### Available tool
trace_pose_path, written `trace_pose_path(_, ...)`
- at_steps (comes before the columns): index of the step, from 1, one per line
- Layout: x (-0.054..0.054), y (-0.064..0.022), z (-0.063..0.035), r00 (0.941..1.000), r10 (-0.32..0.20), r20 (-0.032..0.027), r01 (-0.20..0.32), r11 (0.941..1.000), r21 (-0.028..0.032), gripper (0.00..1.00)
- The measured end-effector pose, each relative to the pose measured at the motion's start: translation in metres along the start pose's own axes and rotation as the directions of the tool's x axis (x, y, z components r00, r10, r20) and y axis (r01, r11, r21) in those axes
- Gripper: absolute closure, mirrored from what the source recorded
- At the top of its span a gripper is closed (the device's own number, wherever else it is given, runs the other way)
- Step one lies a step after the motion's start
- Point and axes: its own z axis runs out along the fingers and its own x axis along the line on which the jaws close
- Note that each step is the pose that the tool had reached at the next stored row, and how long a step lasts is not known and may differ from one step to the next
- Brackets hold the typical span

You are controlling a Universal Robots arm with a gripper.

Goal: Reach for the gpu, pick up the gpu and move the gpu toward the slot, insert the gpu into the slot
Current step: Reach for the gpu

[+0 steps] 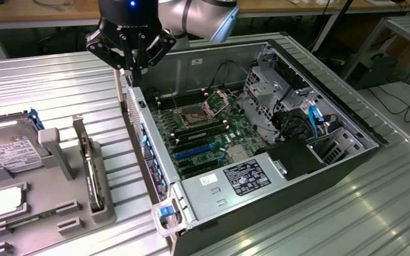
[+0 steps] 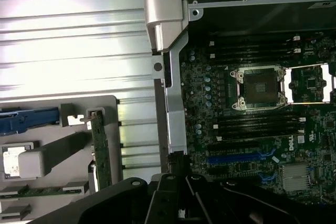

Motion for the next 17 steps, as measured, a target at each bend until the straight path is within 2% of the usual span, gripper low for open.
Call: trace_pose_path(17, 0.025, -0.0019, -0.0007, 1.0000, 0.000, 0.0000, 0.000, 1.0000, 0.0000, 0.89)
